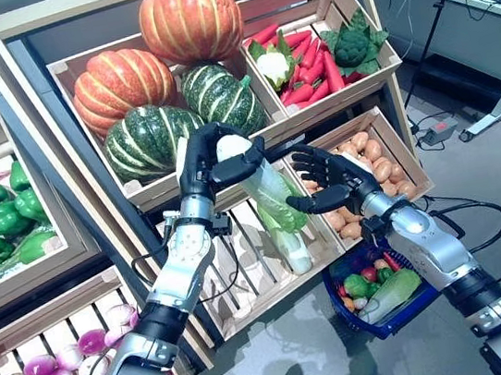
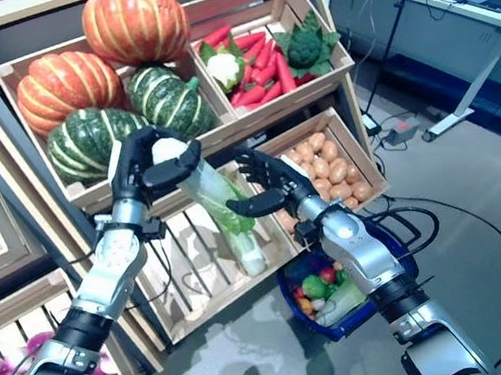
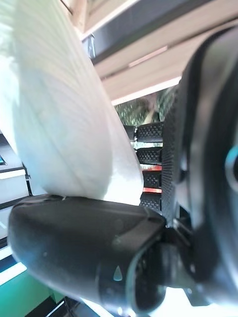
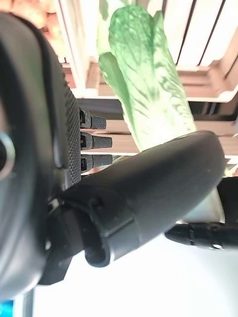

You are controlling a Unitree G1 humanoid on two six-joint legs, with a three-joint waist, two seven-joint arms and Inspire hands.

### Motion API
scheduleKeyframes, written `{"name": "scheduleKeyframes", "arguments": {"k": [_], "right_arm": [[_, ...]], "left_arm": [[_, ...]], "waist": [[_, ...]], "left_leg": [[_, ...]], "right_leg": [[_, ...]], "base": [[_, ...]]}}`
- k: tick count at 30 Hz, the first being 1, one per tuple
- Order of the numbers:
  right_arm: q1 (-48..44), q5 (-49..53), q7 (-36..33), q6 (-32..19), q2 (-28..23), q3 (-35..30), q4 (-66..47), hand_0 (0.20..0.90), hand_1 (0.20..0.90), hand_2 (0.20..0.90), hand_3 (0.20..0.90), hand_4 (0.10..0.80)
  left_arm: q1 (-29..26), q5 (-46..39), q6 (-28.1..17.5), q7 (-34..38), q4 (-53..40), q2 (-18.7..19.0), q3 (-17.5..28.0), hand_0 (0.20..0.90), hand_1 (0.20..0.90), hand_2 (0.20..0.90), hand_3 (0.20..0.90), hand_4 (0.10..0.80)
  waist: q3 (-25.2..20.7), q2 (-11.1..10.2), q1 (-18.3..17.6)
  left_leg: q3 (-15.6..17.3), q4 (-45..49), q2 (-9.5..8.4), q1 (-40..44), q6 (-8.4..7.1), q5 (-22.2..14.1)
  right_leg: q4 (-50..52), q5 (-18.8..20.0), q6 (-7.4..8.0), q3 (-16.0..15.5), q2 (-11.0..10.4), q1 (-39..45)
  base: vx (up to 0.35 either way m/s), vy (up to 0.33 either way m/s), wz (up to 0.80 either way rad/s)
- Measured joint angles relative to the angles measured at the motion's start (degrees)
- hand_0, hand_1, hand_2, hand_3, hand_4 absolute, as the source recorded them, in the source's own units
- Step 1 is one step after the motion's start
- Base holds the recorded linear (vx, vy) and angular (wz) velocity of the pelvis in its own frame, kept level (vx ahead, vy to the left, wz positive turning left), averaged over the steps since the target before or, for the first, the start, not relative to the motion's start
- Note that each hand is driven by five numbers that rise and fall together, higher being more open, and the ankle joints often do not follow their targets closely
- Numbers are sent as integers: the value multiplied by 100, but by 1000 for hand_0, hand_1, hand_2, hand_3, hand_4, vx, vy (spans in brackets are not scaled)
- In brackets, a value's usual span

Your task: Put vegetables into the basket

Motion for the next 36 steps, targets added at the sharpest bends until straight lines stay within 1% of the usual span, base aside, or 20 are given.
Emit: {"name": "scheduleKeyframes", "arguments": {"k": [2,6,10,16,18,21,24,30,34,36], "right_arm": [[-66,1,178,145,-116,70,-91,900,900,900,900,800],[-72,266,435,303,-147,87,-170,900,900,900,900,800],[-71,475,524,410,-160,87,-167,900,900,900,900,800],[-119,1088,874,842,-414,83,-136,900,900,900,900,800],[-187,1131,1065,955,-476,83,-62,900,900,900,900,800],[-469,1357,1533,1237,-605,104,304,900,900,900,900,800],[-572,1357,1649,1332,-665,170,406,900,900,900,900,800],[-645,1317,1716,1350,-694,318,531,900,900,900,900,800],[-804,1304,1719,1351,-594,443,806,900,900,900,900,800],[-913,1302,1717,1353,-452,518,1101,900,900,900,900,800]], "left_arm": [[0,1,68,-30,0,0,-39,300,300,300,300,400],[0,-5,111,-73,-4,2,-80,300,300,300,300,400],[0,-4,150,-134,-13,4,-88,300,300,300,300,400],[25,-3,284,-413,-36,63,-95,300,300,300,300,400],[33,-5,296,-513,-36,105,-102,300,300,300,300,400],[33,-14,302,-673,-36,229,-200,300,300,300,300,400],[33,-14,315,-686,-36,248,-271,300,300,300,300,400],[41,-66,424,-726,-36,270,-332,300,300,300,300,400],[43,-134,515,-697,-36,261,-352,300,300,300,300,400],[69,-141,521,-674,-36,250,-391,300,300,300,300,400]], "waist": [[-11,-19,1],[-54,-89,-3],[-80,-132,-5],[-133,-215,18],[-138,-223,19],[-140,-226,24],[-150,-241,34],[-199,-291,23],[-222,-317,23],[-231,-324,25]], "left_leg": [[-5,-4,-3,0,0,0],[-13,-4,2,0,1,2],[-36,-4,0,0,8,26],[-56,-4,-14,2,6,33],[-61,-4,-17,10,6,34],[-68,-4,-18,39,6,34],[-71,-3,-17,50,6,36],[-70,-3,-20,55,7,37],[-70,-3,-20,55,7,37],[-71,-2,-23,57,7,38]], "right_leg": [[0,0,0,0,-1,0],[-1,-1,1,3,14,0],[-1,0,0,3,15,5],[-1,2,-1,-2,15,18],[0,2,-1,-8,11,29],[0,2,-1,-15,11,64],[0,2,-1,-16,12,75],[-1,2,-1,-13,9,77],[0,2,-1,-14,9,77],[0,3,0,-16,5,81]], "base": [[0,0,0],[0,0,0],[0,0,0],[0,0,0],[0,0,0],[0,0,0],[0,0,0],[0,0,0],[0,0,0],[0,0,0]]}}
